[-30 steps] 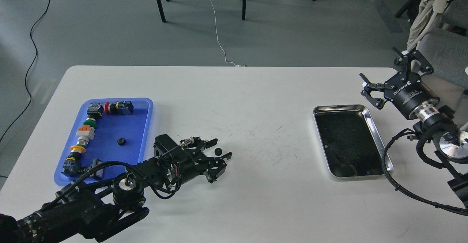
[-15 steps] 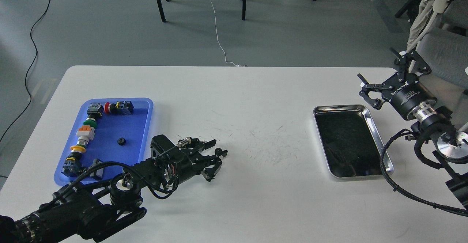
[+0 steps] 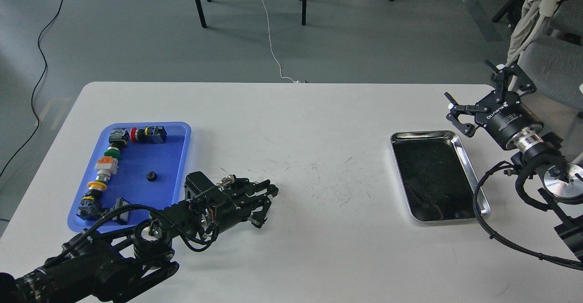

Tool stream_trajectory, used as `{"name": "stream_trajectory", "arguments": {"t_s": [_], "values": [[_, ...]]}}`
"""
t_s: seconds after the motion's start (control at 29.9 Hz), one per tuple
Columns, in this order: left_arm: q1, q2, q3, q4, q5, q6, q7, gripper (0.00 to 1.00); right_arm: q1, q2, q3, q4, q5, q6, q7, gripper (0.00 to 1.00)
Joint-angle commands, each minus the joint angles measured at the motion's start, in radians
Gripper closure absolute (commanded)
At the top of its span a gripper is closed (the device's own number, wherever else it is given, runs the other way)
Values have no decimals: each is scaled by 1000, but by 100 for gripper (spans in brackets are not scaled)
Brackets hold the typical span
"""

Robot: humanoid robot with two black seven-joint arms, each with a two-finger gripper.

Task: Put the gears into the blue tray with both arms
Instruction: 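Carry the second black ring into the blue tray and lower it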

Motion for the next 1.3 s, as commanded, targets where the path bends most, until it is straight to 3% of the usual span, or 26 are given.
{"name": "stream_trajectory", "arguments": {"t_s": [0.0, 0.3, 0.5, 0.7, 0.9, 1.27], "values": [[3, -3, -3, 1, 0, -1, 0, 89, 1, 0, 0, -2, 0, 0, 1, 1], [-15, 49, -49, -55, 0, 8, 3, 93, 5, -2, 0, -2, 0, 0, -1, 1], [-69, 228, -83, -161, -8, -2, 7, 93, 10, -3, 0, -1, 0, 0, -1, 1], [-75, 400, -75, -160, -184, 2, -42, 93, 13, 0, -5, -3, 0, -2, -1, 1], [-43, 440, -66, -77, -299, 14, -66, 93, 11, 0, -6, -5, 0, 0, -1, 1], [-27, 380, -64, 119, -327, 39, -89, 92, 16, -3, -6, -6, -2, 1, -1, 1]]}}
